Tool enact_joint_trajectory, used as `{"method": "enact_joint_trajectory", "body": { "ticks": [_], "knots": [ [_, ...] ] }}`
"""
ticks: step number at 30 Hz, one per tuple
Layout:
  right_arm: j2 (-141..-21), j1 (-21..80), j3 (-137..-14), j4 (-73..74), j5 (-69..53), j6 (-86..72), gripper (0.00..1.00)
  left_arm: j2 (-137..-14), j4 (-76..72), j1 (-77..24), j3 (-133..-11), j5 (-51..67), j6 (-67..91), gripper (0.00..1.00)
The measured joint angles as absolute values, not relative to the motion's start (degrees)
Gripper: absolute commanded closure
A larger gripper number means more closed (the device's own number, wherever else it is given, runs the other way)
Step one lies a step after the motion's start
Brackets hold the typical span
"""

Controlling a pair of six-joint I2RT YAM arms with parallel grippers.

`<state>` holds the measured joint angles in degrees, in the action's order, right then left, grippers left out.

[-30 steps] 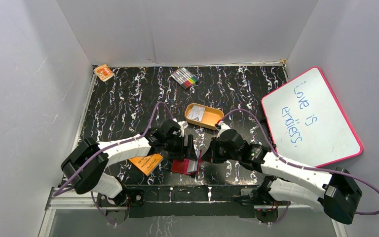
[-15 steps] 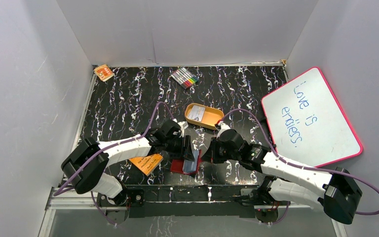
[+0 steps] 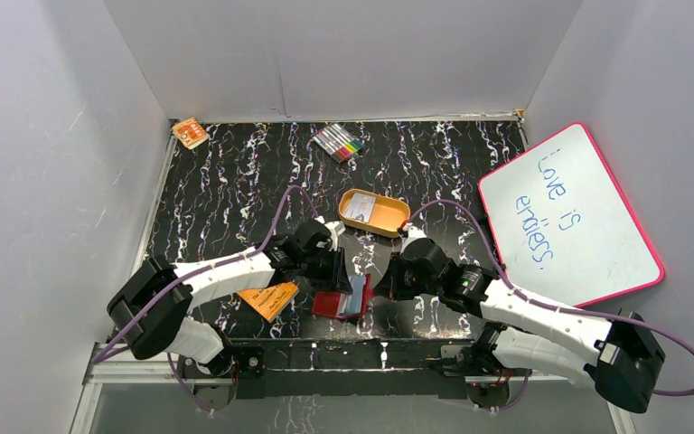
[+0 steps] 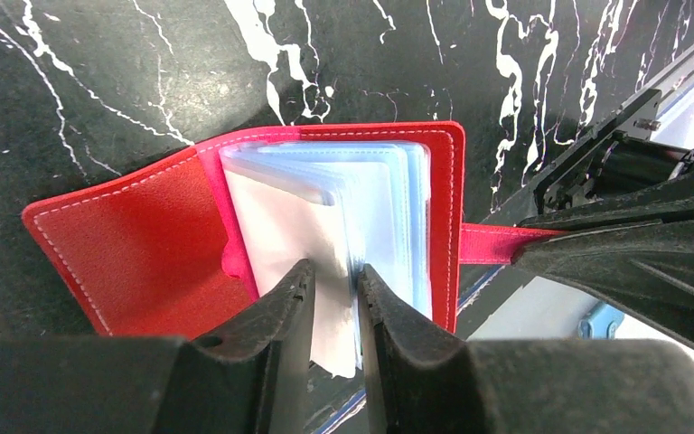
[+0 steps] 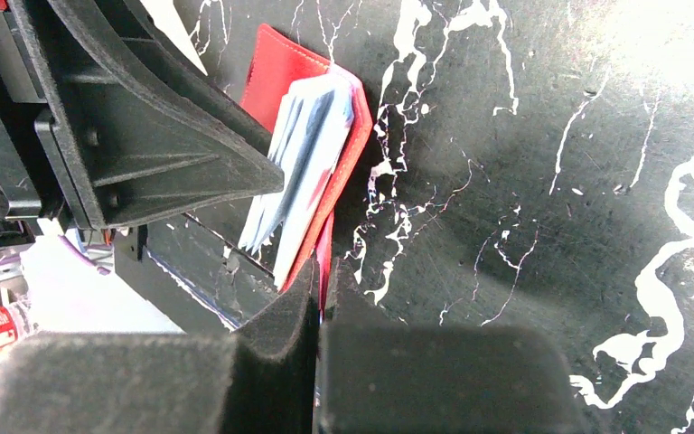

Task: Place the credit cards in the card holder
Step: Open the card holder at the center of the board.

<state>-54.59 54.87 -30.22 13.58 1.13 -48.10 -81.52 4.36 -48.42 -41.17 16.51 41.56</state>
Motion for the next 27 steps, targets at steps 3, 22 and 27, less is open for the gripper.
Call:
{"method": "enact_joint_trajectory", "body": {
  "ticks": [3,22,27],
  "knots": [
    [-54.19,54.87,-30.22,13.63,1.32,-48.10,1.00,-80.66,5.26,-48.49,-41.28,15.31,41.54,0.79],
    [-53.91,54.87,-30.26,13.78,1.72,-47.81,1.00,-77.34,25.06,-48.45,-45.17,-5.26,41.41,0.45],
    [-53.93,54.87,-30.70,14.00,1.74,-47.46,1.00,-71.85,27.00,-48.45,-47.79,-7.20,41.17,0.36]
  ]
}}
